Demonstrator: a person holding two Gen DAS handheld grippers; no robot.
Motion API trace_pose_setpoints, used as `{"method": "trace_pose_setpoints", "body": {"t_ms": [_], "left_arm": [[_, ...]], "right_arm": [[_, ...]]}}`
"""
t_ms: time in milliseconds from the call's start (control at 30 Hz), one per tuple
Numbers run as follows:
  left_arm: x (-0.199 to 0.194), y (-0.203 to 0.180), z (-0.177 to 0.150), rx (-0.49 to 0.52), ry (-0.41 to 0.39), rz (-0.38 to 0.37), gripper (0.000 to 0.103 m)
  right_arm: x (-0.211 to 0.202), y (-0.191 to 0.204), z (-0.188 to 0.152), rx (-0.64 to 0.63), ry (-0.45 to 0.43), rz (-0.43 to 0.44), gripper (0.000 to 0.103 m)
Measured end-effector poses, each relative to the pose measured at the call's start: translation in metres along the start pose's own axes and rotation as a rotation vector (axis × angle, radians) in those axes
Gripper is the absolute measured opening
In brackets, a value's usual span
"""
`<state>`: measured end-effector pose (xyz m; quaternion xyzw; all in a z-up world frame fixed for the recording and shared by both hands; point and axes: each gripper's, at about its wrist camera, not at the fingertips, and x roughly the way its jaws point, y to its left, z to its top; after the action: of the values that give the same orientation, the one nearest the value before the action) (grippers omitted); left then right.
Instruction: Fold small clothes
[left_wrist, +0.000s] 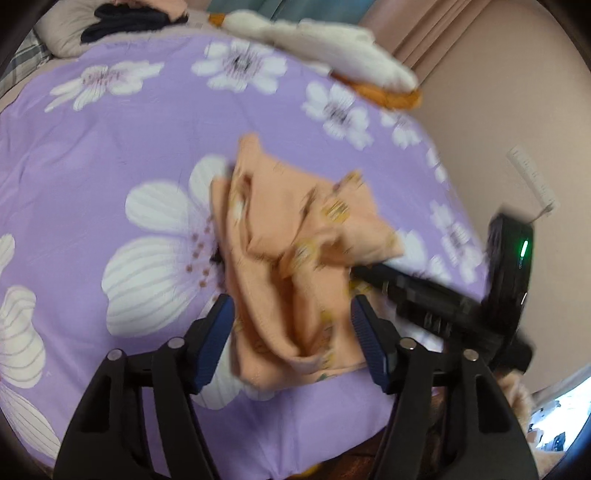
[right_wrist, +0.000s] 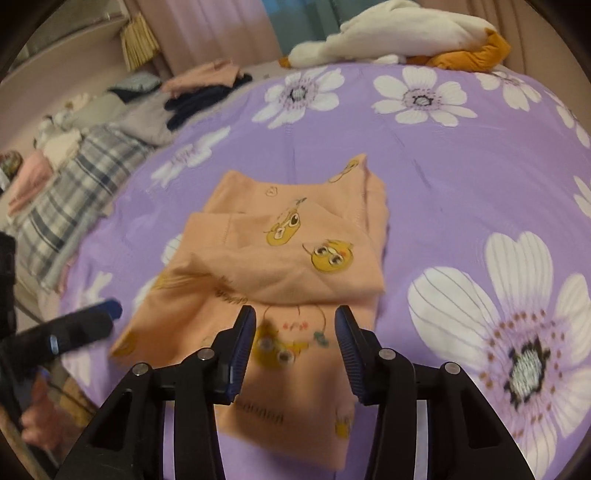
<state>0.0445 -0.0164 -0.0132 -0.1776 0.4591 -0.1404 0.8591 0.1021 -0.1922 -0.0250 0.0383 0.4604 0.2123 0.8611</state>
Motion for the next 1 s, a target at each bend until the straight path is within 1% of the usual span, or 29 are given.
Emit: {"method": "trace_pose_setpoints", "body": {"t_ms": [67, 100, 167, 267, 333, 400, 433, 467, 533, 567, 600, 633, 667, 700, 733, 833, 933, 1000], "left_arm": [[0.014, 0.006, -0.006, -0.005, 0.041, 0.057, 0.063], [0.02, 0.011, -0.009, -0.014, 0.061, 0.091, 0.063], [0.026, 0.021, -0.015, -0.045, 0.088, 0.121, 0.063], [0.025, 0.034, -0.017, -0.084, 0.093, 0.086, 0.064], [0.023, 0.037, -0.016, -0.092, 0.094, 0.083, 0.064], [0.021, 0.038, -0.016, -0.096, 0.096, 0.083, 0.064], [0.02, 0.038, -0.016, -0.098, 0.096, 0.081, 0.064], [0.018, 0.038, -0.015, -0.098, 0.093, 0.077, 0.064], [0.014, 0.034, -0.012, -0.096, 0.084, 0.066, 0.066], [0.011, 0.033, -0.007, -0.104, 0.074, 0.054, 0.072], [0.009, 0.032, -0.003, -0.12, 0.06, 0.047, 0.08], [0.007, 0.032, 0.002, -0.134, 0.034, 0.037, 0.082], [0.006, 0.028, 0.008, -0.129, 0.005, 0.024, 0.083], [0.008, 0.024, 0.013, -0.113, -0.006, 0.017, 0.083], [0.013, 0.02, 0.017, -0.095, -0.005, 0.015, 0.083], [0.04, 0.014, 0.023, -0.075, 0.054, 0.058, 0.082], [0.055, 0.016, 0.021, -0.076, 0.095, 0.059, 0.08], [0.067, 0.015, 0.022, -0.081, 0.106, 0.06, 0.079]], "right_arm": [[0.011, 0.004, 0.013, -0.016, 0.011, -0.053, 0.048], [0.009, 0.003, 0.015, -0.026, 0.005, -0.06, 0.048], [0.018, 0.012, 0.033, -0.058, -0.015, -0.064, 0.048], [0.03, 0.02, 0.054, -0.079, -0.026, -0.026, 0.048], [0.042, 0.031, 0.068, -0.103, -0.036, -0.009, 0.048], [0.049, 0.038, 0.073, -0.123, -0.049, -0.015, 0.048], [0.053, 0.041, 0.075, -0.127, -0.041, -0.036, 0.048], [0.053, 0.04, 0.073, -0.12, -0.037, -0.047, 0.048], [0.046, 0.035, 0.07, -0.091, -0.05, -0.022, 0.048], [0.041, 0.031, 0.069, -0.077, -0.052, -0.007, 0.048], [0.035, 0.025, 0.067, -0.05, -0.052, 0.006, 0.048], [0.026, 0.016, 0.063, -0.013, -0.059, 0.013, 0.05], [0.017, 0.007, 0.058, 0.021, -0.071, 0.015, 0.06], [0.008, -0.004, 0.052, 0.059, -0.084, 0.017, 0.072], [0.004, -0.012, 0.048, 0.083, -0.084, 0.019, 0.076], [-0.003, -0.037, 0.027, 0.159, -0.054, 0.029, 0.077], [0.005, -0.053, 0.007, 0.203, -0.009, 0.01, 0.077], [0.012, -0.061, -0.004, 0.229, 0.015, 0.02, 0.076]]}}
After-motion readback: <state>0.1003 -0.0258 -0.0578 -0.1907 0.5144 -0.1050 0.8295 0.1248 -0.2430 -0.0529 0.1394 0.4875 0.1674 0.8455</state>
